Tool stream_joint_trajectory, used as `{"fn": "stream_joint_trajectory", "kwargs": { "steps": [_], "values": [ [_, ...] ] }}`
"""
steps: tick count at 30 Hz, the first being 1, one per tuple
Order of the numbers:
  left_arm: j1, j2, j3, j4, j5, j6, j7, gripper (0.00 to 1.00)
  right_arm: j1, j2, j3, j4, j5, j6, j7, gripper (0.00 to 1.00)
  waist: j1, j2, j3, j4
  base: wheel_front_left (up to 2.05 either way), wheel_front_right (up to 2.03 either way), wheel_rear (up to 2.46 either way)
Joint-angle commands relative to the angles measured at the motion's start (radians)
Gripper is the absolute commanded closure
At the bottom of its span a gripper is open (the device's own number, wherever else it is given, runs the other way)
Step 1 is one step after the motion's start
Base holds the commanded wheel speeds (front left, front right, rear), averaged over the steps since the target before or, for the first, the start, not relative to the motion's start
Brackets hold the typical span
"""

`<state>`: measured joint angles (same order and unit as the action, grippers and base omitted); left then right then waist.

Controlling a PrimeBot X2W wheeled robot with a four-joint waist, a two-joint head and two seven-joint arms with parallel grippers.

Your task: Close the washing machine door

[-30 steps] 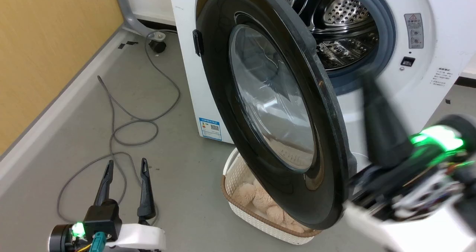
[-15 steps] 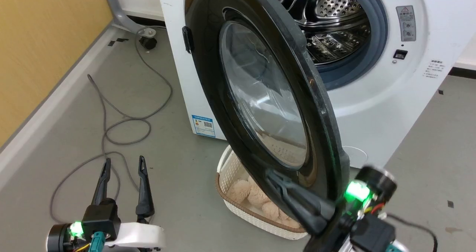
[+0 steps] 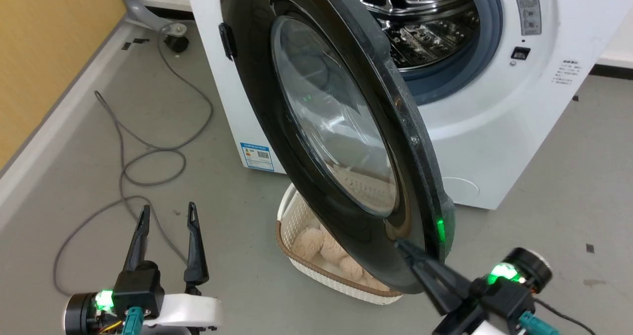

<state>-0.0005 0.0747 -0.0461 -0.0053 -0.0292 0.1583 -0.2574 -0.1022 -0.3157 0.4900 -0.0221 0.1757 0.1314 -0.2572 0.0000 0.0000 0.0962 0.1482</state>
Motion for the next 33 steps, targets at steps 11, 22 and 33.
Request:
{"fn": "stream_joint_trajectory", "kwargs": {
  "steps": [11,22,33],
  "values": [
    [-0.058,-0.009,-0.016,-0.018,0.017,0.008,-0.004,0.0,-0.063,0.047,-0.221,0.1,-0.027,-0.001,-0.005,1.0,0.0,0.0,0.076,-0.028,0.0,0.0,0.0],
    [-0.129,-0.016,-0.039,-0.011,0.01,0.018,-0.004,0.0,-0.26,0.026,-0.377,0.254,-0.061,-0.001,-0.005,1.0,0.0,0.0,0.183,0.006,0.0,0.0,0.0],
    [-0.173,-0.021,-0.052,-0.024,-0.002,0.034,-0.004,0.0,-0.48,-0.043,-0.463,0.412,-0.098,-0.001,-0.005,1.0,0.0,0.0,0.274,0.037,0.0,0.0,0.0]
  ]
}}
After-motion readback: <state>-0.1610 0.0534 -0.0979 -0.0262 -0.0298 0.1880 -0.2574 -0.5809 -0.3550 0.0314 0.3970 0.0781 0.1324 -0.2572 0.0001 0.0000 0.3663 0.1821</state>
